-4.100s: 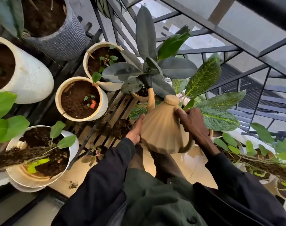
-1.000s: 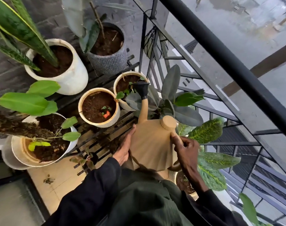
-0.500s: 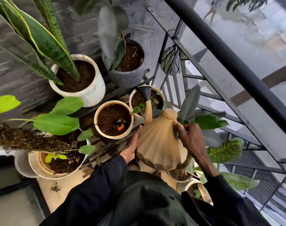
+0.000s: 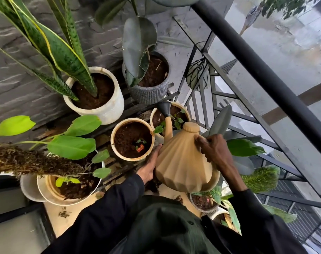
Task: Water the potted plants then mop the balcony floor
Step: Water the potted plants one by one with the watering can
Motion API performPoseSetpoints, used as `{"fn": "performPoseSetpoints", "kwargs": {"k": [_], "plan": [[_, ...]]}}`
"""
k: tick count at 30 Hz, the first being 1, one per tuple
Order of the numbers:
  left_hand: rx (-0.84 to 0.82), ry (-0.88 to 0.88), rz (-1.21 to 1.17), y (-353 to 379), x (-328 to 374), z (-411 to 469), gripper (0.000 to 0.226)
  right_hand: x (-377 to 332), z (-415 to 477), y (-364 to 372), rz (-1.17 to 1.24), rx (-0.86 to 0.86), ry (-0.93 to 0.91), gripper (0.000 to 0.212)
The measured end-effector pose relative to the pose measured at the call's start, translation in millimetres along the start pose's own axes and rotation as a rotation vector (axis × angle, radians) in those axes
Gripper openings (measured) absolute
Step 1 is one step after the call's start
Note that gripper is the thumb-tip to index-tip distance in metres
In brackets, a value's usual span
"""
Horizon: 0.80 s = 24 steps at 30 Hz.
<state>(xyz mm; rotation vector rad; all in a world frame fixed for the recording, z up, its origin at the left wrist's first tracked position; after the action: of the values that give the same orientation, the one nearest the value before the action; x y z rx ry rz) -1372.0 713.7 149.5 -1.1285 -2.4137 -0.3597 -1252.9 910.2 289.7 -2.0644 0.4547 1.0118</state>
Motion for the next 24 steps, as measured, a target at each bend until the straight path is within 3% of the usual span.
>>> {"fn": "performPoseSetpoints", "kwargs": {"k": [24], "plan": [[-0.018, 0.008, 0.018, 3.0, 9.0, 1.3, 0.062, -2.0, 6.2, -2.5, 0.060, -0.033, 0.004, 0.059]]}}
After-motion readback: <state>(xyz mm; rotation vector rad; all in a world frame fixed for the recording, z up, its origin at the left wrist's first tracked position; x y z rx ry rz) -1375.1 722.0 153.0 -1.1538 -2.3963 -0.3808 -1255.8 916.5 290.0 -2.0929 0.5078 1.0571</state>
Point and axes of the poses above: each hand's wrist, its own z-axis towards the middle knuckle, its own y-axis out of the palm, x = y × z, the point moved 9 cm from there along z, towards the middle knuckle, and after that the axes turned 15 degrees about z, right-handed, at the moved point
